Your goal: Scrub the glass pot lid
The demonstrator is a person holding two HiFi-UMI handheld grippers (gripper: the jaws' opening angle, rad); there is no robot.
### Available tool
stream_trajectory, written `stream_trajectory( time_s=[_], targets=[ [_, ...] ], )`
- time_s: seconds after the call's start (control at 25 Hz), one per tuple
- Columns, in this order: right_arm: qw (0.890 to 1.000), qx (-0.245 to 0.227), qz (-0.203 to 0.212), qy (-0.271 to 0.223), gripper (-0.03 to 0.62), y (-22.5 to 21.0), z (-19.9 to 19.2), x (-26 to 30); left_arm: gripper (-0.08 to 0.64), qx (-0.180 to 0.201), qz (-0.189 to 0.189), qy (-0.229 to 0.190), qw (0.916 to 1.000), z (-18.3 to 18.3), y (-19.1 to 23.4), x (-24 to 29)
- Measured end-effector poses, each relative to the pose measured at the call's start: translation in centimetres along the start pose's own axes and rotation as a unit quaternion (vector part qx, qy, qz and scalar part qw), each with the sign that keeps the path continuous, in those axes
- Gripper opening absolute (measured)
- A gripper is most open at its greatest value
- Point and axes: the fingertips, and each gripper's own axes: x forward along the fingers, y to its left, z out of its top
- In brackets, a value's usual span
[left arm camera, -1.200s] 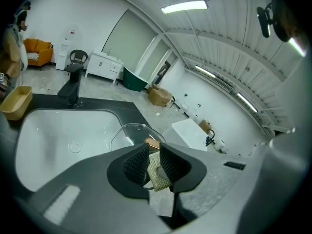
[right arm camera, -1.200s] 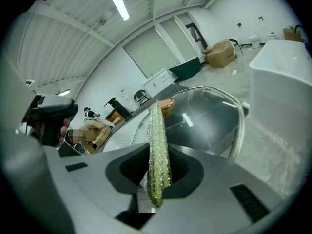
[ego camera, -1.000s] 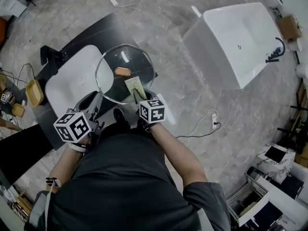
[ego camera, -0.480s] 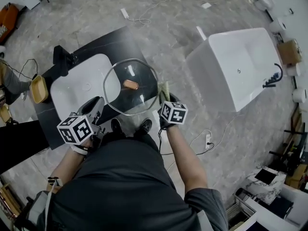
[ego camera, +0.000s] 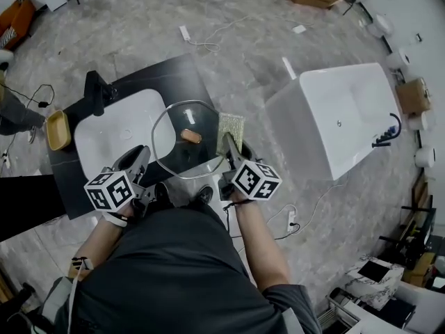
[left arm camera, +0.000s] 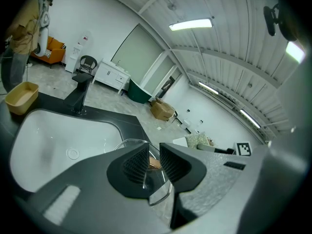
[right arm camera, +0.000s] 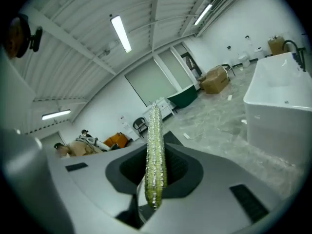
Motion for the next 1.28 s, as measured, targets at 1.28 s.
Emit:
stream_trajectory(
  time_s=[1.28],
  targets=[
    [0.985, -0.116, 0.087, -0.096, 0.055, 9.5, 7.3, -4.1, 0.069, -0.001, -0.009, 0.017, 0.9998, -0.8, -0.5, 1.3]
  ],
)
